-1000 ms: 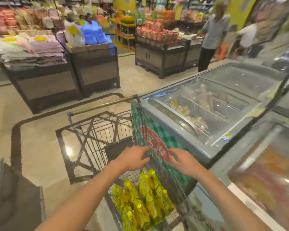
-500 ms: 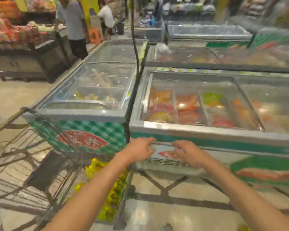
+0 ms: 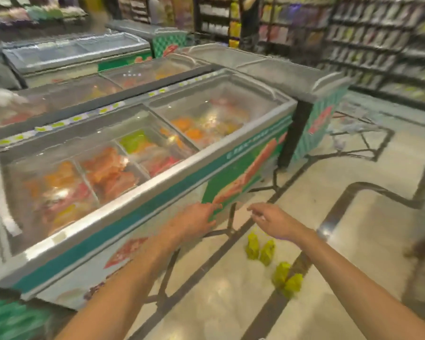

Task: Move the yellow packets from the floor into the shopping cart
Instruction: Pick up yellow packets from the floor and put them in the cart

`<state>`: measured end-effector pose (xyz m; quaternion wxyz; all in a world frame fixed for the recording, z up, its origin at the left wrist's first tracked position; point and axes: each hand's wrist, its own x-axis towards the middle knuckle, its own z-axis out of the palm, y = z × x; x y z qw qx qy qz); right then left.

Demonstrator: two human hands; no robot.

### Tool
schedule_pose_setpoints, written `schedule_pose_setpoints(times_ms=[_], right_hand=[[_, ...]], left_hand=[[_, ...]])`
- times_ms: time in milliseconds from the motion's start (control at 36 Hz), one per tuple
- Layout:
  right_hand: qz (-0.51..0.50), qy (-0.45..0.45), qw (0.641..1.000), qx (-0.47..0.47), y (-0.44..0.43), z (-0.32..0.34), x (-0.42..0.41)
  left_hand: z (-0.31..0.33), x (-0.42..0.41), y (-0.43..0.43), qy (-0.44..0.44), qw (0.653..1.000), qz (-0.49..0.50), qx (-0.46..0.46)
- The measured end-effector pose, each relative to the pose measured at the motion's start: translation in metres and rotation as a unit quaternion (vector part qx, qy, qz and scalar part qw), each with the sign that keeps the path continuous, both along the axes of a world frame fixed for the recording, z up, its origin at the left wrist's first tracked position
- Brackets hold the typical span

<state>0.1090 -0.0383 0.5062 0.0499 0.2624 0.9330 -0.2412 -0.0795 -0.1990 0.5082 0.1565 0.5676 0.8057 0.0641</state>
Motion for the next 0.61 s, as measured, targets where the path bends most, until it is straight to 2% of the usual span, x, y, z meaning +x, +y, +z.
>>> schedule_pose_setpoints(times_ms=[306,611], right_hand=[[-0.134,-0.001,0.991,-0.015,0.121,-0.021,0.127],[-0.222,0.004,0.973,-0.058,0.166,-0.057,0.154]], left_hand=[[-0.025,0.087,0.164,-0.038,0.992,-0.115,-0.023],[-0.055,0.107,0.237,-0.016,0.990,-0.129,-0.054]])
